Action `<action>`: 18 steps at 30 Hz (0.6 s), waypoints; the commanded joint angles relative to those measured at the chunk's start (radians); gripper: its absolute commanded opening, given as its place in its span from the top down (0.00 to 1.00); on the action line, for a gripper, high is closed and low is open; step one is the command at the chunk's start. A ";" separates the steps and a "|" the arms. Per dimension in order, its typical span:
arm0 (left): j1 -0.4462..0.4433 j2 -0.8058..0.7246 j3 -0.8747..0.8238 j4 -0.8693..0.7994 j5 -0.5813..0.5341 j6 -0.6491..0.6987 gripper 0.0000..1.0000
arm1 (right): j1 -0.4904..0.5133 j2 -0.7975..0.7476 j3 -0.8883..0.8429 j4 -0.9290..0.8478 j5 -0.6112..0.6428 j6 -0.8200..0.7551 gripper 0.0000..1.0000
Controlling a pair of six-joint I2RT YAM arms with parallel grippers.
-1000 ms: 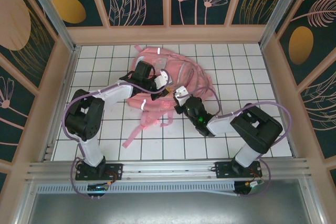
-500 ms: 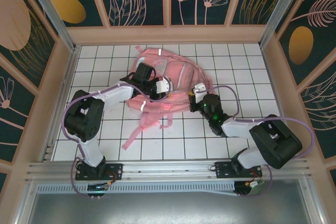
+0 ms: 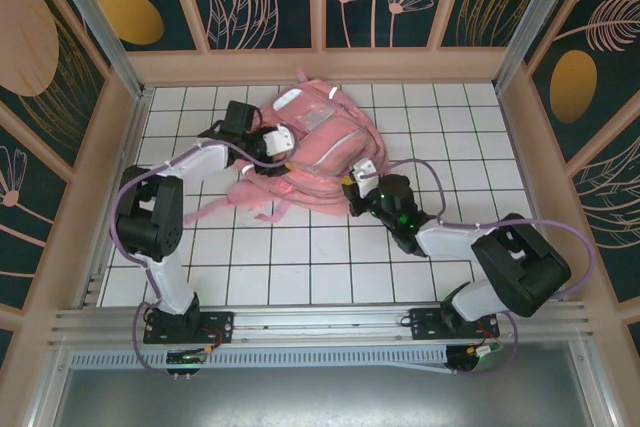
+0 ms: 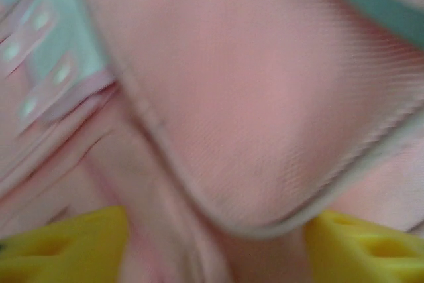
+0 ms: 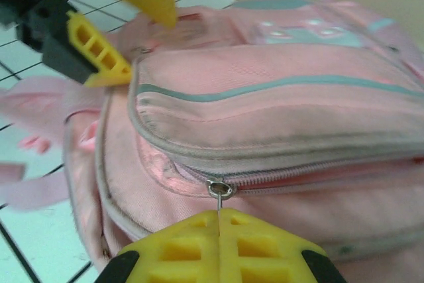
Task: Pack the student bag
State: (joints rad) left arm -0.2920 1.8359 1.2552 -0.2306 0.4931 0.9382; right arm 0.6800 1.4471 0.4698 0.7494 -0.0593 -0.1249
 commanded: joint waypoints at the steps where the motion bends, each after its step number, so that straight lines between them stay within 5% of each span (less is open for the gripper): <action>1: 0.018 -0.063 -0.022 -0.005 0.128 0.063 0.01 | 0.027 0.053 0.050 0.009 -0.031 0.007 1.00; 4: 0.006 -0.165 -0.173 0.097 0.303 0.082 0.01 | 0.026 0.100 0.083 0.049 -0.055 0.002 1.00; 12: -0.130 -0.138 -0.175 0.093 0.184 0.027 0.02 | 0.027 0.155 0.182 -0.057 -0.277 -0.018 1.00; 16: -0.143 -0.086 -0.146 0.087 0.208 0.037 0.19 | 0.026 0.155 0.185 -0.046 -0.293 -0.005 1.00; 18: -0.149 -0.058 -0.143 0.096 0.164 0.042 0.37 | 0.026 0.154 0.187 -0.042 -0.296 -0.004 1.00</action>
State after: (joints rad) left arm -0.4381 1.7344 1.0878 -0.1505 0.6464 0.9680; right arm 0.6994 1.5978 0.6289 0.6899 -0.2909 -0.1249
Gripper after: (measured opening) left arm 0.670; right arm 0.049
